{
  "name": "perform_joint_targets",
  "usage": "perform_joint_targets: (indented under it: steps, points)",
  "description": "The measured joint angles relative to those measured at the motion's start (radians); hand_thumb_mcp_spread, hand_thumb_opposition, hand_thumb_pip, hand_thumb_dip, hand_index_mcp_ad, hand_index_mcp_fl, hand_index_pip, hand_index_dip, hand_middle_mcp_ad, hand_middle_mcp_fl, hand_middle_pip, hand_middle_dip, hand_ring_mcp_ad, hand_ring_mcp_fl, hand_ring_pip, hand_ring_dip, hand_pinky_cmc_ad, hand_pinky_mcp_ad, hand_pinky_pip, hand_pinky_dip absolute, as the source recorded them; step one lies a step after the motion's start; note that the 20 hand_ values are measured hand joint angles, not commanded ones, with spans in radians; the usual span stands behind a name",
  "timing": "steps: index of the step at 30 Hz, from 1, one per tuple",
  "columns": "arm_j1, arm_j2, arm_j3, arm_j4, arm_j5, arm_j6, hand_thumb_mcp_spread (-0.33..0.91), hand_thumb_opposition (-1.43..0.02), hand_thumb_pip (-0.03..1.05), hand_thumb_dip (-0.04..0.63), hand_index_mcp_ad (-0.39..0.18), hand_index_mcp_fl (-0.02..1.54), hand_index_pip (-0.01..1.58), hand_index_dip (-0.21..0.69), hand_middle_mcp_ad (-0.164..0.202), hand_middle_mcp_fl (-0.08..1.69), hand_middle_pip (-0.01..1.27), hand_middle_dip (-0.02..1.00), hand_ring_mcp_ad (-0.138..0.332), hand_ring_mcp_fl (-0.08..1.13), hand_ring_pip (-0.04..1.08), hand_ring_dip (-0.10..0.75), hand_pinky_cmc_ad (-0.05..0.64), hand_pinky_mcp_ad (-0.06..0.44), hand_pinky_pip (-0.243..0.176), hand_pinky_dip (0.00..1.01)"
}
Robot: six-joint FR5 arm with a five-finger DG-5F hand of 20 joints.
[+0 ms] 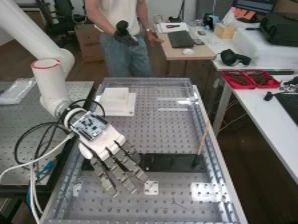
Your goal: Grab the bearing and place it in the white container
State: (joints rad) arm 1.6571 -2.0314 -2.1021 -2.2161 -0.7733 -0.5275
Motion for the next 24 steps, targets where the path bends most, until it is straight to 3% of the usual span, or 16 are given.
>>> perform_joint_targets:
  steps: [24]
  points:
    - [-0.005, -0.028, 0.014, 0.022, -0.013, -0.044, 0.43, -0.81, 0.56, 0.239, -0.063, 0.09, 1.44, 0.182, 0.051, 0.01, 0.14, 0.19, 0.113, 0.00, 0.08, 0.059, 0.332, 0.244, -0.086, 0.19]
